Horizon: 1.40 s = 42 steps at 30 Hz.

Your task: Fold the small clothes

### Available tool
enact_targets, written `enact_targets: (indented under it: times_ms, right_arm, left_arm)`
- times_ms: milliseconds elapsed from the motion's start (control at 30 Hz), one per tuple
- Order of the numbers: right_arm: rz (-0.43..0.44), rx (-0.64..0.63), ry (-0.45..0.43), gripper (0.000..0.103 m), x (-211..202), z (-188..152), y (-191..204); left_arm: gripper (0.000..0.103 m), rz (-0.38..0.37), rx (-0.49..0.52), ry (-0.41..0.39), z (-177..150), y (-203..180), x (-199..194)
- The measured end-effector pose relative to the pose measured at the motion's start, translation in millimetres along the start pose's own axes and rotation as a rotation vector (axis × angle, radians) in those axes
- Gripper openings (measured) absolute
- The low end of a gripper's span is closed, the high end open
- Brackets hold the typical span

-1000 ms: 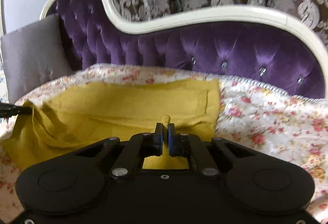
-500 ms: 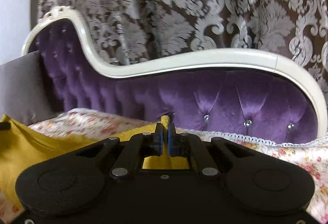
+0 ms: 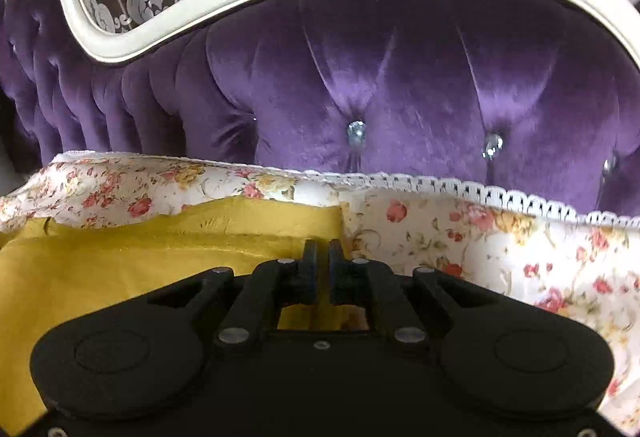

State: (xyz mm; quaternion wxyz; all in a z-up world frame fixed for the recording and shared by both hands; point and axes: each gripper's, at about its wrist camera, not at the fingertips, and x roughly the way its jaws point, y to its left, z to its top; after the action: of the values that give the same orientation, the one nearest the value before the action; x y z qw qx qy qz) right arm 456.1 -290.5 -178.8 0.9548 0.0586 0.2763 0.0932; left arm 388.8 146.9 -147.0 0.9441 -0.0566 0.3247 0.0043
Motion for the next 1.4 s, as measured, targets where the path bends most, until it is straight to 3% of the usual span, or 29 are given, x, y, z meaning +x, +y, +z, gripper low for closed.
enact_targets:
  times_ms: [67,100,167,200,267,400,567,767,900,1133,1400]
  right_arm:
    - [-0.008,0.016,-0.005,0.016,-2,-1,-4]
    - [-0.031,0.018,-0.001,0.029,-2,0,-5]
    - [-0.055,0.014,-0.012,0.07,-8,5,-7]
    - [-0.057,0.017,-0.024,0.079,-16,6,-8]
    - [-0.032,0.014,-0.059,0.078,-37,7,-7]
    - [0.02,-0.042,-0.051,0.081,-78,-3,8]
    - [0.043,-0.133,0.021,0.086,-105,-39,37]
    - [0.001,-0.199,0.11,0.087,-113,-82,55]
    - [0.014,-0.12,0.118,0.088,-127,-95,44]
    - [0.041,-0.046,0.121,0.089,-140,-98,33]
    - [0.161,0.118,0.031,0.089,-141,-79,10]
  left_arm:
    - [0.021,0.025,0.046,0.008,3,-4,-1]
    - [0.028,0.049,0.068,0.009,6,-6,-1]
    - [0.049,0.074,0.076,0.018,10,-7,-6]
    - [0.052,0.062,0.067,0.021,12,-6,-12]
    - [0.065,0.042,0.064,-0.003,14,-9,-31]
    - [0.075,-0.008,0.124,-0.04,0,-35,-77]
    - [0.084,-0.12,0.205,0.031,-31,-73,-103]
    - [0.084,-0.102,0.269,0.13,-73,-90,-105]
    - [0.087,-0.093,0.251,0.107,-91,-78,-112]
    - [0.089,-0.116,0.215,0.089,-93,-75,-119]
    - [0.09,-0.134,0.192,0.085,-93,-76,-120]
